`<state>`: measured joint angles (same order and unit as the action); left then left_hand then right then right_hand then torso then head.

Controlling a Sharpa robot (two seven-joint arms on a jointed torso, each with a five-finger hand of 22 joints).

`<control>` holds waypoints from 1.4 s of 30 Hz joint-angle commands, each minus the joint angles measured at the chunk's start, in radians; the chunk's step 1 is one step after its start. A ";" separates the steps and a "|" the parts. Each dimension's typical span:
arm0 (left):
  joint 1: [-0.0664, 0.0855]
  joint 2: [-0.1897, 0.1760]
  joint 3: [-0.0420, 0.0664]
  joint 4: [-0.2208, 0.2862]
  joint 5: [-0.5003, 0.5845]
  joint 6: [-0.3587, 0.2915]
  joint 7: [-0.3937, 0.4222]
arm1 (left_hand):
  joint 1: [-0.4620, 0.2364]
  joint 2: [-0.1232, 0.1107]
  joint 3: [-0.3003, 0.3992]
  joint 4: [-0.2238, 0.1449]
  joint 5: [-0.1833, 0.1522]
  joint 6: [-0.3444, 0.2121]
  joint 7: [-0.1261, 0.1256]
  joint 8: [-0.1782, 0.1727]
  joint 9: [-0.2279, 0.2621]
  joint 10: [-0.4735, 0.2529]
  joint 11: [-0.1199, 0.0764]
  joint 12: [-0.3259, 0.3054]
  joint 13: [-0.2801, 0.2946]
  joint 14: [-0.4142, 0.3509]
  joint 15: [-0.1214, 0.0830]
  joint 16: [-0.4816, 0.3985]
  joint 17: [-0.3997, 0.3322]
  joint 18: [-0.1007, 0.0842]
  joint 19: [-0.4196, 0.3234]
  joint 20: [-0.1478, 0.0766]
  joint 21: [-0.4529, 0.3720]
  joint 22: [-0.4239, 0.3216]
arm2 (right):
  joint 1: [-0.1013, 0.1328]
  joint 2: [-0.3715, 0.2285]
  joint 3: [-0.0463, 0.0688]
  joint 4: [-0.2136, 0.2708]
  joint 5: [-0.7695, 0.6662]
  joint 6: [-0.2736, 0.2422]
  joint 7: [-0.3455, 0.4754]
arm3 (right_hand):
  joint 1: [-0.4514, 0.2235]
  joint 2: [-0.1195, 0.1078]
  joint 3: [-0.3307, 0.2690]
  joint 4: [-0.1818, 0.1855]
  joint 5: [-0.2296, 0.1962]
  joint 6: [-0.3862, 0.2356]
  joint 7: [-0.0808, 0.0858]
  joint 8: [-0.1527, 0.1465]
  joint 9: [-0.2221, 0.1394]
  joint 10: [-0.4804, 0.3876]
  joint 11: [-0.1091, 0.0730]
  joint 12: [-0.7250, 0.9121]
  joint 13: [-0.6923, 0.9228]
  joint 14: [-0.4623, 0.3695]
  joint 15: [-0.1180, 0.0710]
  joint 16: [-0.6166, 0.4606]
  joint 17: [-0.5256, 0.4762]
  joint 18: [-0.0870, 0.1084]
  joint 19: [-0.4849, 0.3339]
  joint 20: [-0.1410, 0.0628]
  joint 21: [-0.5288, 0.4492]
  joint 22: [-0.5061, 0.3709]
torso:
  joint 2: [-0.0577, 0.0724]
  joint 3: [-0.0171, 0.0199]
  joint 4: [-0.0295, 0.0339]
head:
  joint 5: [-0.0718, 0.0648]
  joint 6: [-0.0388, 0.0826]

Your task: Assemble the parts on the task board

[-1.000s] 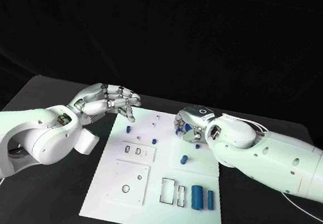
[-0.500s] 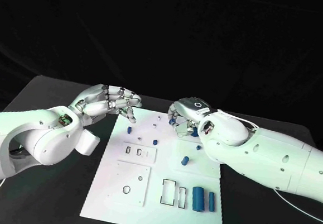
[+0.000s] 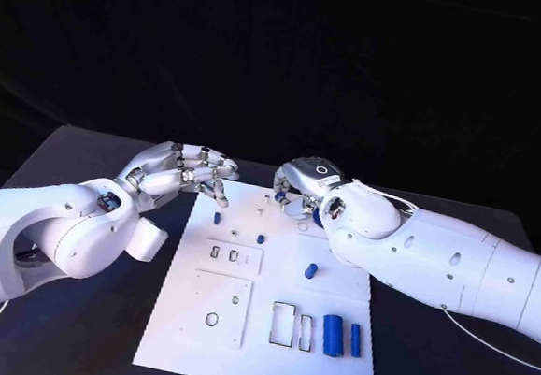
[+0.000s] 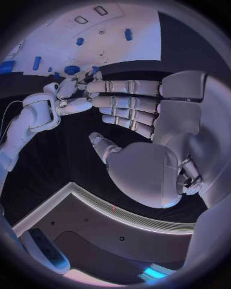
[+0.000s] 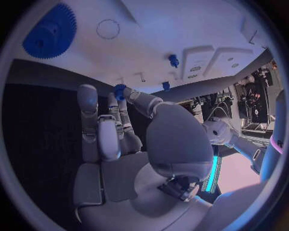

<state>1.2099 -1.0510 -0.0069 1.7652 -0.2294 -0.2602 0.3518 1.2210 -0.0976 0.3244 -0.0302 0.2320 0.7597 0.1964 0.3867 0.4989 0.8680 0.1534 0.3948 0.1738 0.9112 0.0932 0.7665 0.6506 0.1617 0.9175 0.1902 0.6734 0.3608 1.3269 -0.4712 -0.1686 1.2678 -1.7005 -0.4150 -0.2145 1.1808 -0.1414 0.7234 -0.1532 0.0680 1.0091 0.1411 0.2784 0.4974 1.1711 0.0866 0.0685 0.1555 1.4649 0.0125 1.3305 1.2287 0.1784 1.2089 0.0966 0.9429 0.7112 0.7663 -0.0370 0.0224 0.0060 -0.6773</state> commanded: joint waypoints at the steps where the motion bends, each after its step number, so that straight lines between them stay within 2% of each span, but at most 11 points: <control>1: 0.003 0.003 0.001 0.004 0.006 0.020 0.003 | -0.005 -0.005 -0.001 0.007 -0.005 -0.006 0.002 -0.007 0.000 -0.008 0.001 0.003 -0.001 -0.008 0.000 0.006 -0.001 0.011 -0.006 0.000 0.005 0.001 | -0.001 0.011 0.000 -0.013 -0.016 -0.015 -0.008 | -0.002 -0.012 0.004 0.004 0.006 0.000 0.001 0.000 0.002 0.001 0.001 -0.005 -0.001 0.042 -0.007 0.006 0.002 -0.018 0.003 -0.002 0.003 0.002 | 0.005 -0.0013 0.0033 | 0.001 0.004; 11: 0.005 0.004 0.001 0.006 0.005 0.022 0.002 | -0.005 -0.005 -0.001 0.007 -0.005 -0.006 0.002 -0.007 0.000 -0.008 0.001 0.003 -0.001 -0.008 0.000 0.006 -0.001 0.011 -0.006 0.000 0.005 0.001 | -0.007 0.042 0.000 -0.040 -0.015 -0.019 -0.007 | -0.002 -0.014 0.006 0.005 0.007 -0.002 0.002 -0.001 0.002 -0.001 0.002 -0.005 -0.002 0.042 -0.006 0.006 0.002 -0.018 0.003 -0.002 0.004 0.003 | 0.008 -0.0010 0.0031 | 0.005 0.006; 22: 0.008 0.005 0.001 0.009 0.005 0.024 0.001 | -0.006 -0.005 -0.001 0.007 -0.005 -0.007 0.002 -0.007 0.001 -0.009 0.001 0.003 -0.002 -0.008 0.001 0.007 -0.002 0.011 -0.007 0.000 0.006 0.002 | -0.013 0.066 0.000 -0.067 -0.015 -0.017 -0.005 | -0.002 -0.015 0.008 0.005 0.009 -0.004 0.002 -0.002 0.003 -0.002 0.002 -0.006 -0.003 0.042 -0.006 0.006 0.000 -0.017 0.000 -0.002 0.002 0.000 | 0.013 -0.0023 0.0083 | 0.009 0.005; 28: 0.011 0.005 0.001 0.009 0.005 0.026 0.000 | -0.006 -0.005 -0.002 0.008 -0.005 -0.007 0.002 -0.007 0.001 -0.010 0.001 0.003 -0.002 -0.008 0.001 0.007 -0.002 0.011 -0.008 0.000 0.007 0.002 | -0.014 0.074 0.000 -0.080 -0.014 -0.014 -0.005 | -0.003 -0.016 0.010 0.006 0.010 -0.005 0.003 -0.003 0.003 -0.004 0.003 -0.006 -0.003 0.041 -0.005 0.005 -0.001 -0.016 -0.002 -0.002 0.001 -0.001 | 0.015 -0.0033 0.0065 | 0.010 0.005; 36: 0.013 0.006 0.001 0.009 0.005 0.030 -0.001 | -0.007 -0.006 -0.002 0.009 -0.007 -0.008 0.003 -0.007 0.001 -0.010 0.002 0.004 -0.002 -0.009 0.001 0.007 -0.002 0.011 -0.009 0.001 0.008 0.003 | -0.016 0.086 0.000 -0.102 -0.012 -0.010 -0.002 | -0.003 -0.017 0.010 0.006 0.011 -0.006 0.003 -0.003 0.003 -0.005 0.003 -0.006 -0.004 0.041 -0.005 0.005 -0.002 -0.016 -0.004 -0.001 0.000 -0.002 | 0.016 -0.0033 0.0092 | 0.010 0.002; 42: 0.014 0.007 0.001 0.008 0.005 0.034 -0.003 | -0.007 -0.006 -0.003 0.010 -0.008 -0.009 0.003 -0.007 0.001 -0.011 0.002 0.004 -0.003 -0.009 0.001 0.007 -0.002 0.011 -0.009 0.001 0.008 0.004 | -0.017 0.093 0.000 -0.111 -0.009 -0.011 0.002 | -0.008 -0.030 0.017 0.010 0.007 -0.022 0.010 -0.013 0.004 -0.030 0.010 -0.008 -0.011 0.037 0.001 0.000 -0.012 -0.014 -0.018 0.003 -0.008 -0.010 | 0.016 -0.0045 0.0082 | 0.011 0.000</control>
<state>1.2221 -1.0463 -0.0070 1.7713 -0.2285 -0.2484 0.3460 1.2210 -0.0976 0.3216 -0.0274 0.2269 0.7597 0.1964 0.3825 0.4988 0.8630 0.1556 0.3948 0.1718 0.9076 0.0968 0.7705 0.6498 0.1617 0.9166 0.1911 0.6768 0.3636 1.3104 -0.3799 -0.1682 1.1596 -1.7005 -0.4305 -0.2145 1.1706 -0.1644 0.7346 -0.1418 0.0719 0.9909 0.1515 0.2684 0.5014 1.1448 0.0982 0.0647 0.1454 1.4649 0.0125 1.3305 1.2173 0.1783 1.1936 0.1003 0.9371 0.7023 0.7829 -0.0409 0.0309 0.0168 -0.6763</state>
